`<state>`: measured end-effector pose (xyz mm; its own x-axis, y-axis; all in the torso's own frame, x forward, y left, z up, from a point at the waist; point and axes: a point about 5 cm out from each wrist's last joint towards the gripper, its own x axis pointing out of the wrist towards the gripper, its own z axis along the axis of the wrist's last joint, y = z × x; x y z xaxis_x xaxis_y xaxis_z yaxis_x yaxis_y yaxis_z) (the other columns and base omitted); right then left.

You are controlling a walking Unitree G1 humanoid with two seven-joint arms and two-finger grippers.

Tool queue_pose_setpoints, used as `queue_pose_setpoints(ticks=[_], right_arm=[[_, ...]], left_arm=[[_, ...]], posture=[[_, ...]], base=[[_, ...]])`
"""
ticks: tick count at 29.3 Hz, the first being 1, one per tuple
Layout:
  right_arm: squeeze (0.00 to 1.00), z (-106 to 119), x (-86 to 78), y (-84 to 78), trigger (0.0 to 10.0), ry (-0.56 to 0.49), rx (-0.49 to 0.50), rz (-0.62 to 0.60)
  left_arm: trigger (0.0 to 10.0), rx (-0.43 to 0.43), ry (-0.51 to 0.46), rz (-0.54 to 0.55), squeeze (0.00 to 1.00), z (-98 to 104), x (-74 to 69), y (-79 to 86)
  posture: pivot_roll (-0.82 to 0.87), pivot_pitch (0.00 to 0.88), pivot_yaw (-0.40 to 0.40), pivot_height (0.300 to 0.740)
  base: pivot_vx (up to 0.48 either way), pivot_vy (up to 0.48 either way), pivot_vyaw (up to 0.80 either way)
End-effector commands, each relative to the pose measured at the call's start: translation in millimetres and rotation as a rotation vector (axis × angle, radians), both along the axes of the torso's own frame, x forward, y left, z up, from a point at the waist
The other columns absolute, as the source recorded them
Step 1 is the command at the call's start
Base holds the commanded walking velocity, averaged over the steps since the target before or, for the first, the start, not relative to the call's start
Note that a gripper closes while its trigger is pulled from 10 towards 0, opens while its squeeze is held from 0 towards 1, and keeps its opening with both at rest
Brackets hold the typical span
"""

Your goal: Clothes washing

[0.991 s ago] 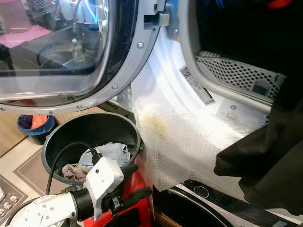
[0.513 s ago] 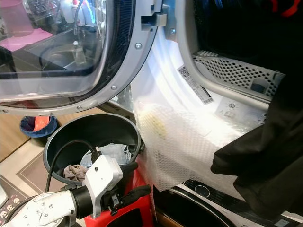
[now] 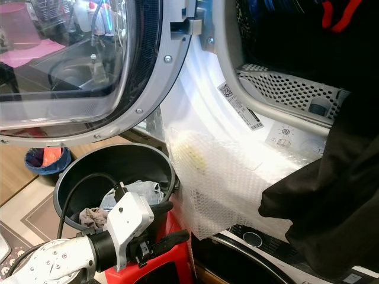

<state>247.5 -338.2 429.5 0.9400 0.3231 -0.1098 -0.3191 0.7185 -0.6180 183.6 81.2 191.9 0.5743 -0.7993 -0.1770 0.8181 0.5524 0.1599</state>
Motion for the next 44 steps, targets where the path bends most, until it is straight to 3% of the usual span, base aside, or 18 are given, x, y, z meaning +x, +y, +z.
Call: queue_pose_setpoints(ticks=[1,9,17,21,28,30,31,34,35,37,41,44], right_arm=[[0.0,5.9,-8.4,2.7,10.0,0.012,-0.068,0.027],[0.0,10.8,-7.0,10.8,10.0,0.112,-0.113,0.171],[0.0,0.2,-2.7,23.6,10.0,0.234,-0.349,0.267],[0.0,-3.2,11.7,23.6,10.0,0.212,-0.505,0.144],[0.0,3.2,38.6,32.7,10.0,0.002,-0.561,0.002],[0.0,17.4,48.8,30.2,10.0,-0.119,-0.489,-0.113],[0.0,17.4,48.8,30.2,10.0,-0.119,-0.489,-0.113],[0.0,35.7,53.4,20.7,10.0,-0.258,-0.462,-0.29],[0.0,42.9,55.2,17.9,10.0,-0.326,-0.555,-0.383],[0.0,51.9,58.8,16.5,10.0,-0.418,-0.549,-0.48],[0.0,59.0,60.0,17.0,10.0,-0.496,-0.561,-0.548],[0.0,68.4,64.5,19.8,10.0,-0.634,-0.494,-0.618]], left_arm=[[10.0,-0.002,0.007,-0.009,0.0,0.2,-0.7,0.6],[10.0,-0.009,0.007,-0.007,0.0,-0.4,-0.6,-0.4],[10.0,-0.014,0.005,-0.002,0.0,-0.3,-0.4,-1.0],[10.0,-0.016,0.004,0.001,0.0,-0.5,-0.6,-1.8],[10.0,-0.022,0.006,0.009,0.0,-0.6,-0.2,-2.6],[10.0,-0.021,0.005,0.011,0.0,-0.4,0.2,-2.5],[10.0,-0.021,0.005,0.011,0.0,-0.4,0.2,-2.5],[10.0,-0.02,0.003,0.014,0.0,-0.1,0.6,-2.0],[10.0,-0.02,0.002,0.015,0.0,0.0,0.8,-1.7],[10.0,-0.021,0.001,0.017,0.0,0.2,1.5,-2.0],[10.0,-0.021,0.0,0.018,0.0,0.3,1.7,-2.2],[10.0,-0.025,0.0,0.02,0.0,0.6,1.6,-2.7]], posture=[[0.01,0.185,-0.004,0.74],[0.01,0.176,-0.014,0.74],[0.0,0.17,-0.02,0.74],[0.0,0.173,-0.027,0.74],[0.0,0.18,-0.028,0.74],[0.01,0.182,-0.026,0.74],[0.01,0.182,-0.026,0.74],[0.01,0.183,-0.024,0.74],[0.01,0.183,-0.023,0.74],[0.0,0.184,-0.023,0.74],[0.0,0.183,-0.022,0.74],[0.0,0.184,-0.022,0.74]], base=[[0.0,0.0,0.0],[0.0,0.0,0.0],[0.0,0.0,0.0],[0.0,0.0,0.0],[0.0,0.0,0.0],[0.0,0.0,0.0],[0.0,0.0,0.0],[0.0,0.0,0.0],[0.0,0.0,0.0],[0.0,0.0,0.0],[0.0,0.0,0.0],[0.0,0.0,0.0]])
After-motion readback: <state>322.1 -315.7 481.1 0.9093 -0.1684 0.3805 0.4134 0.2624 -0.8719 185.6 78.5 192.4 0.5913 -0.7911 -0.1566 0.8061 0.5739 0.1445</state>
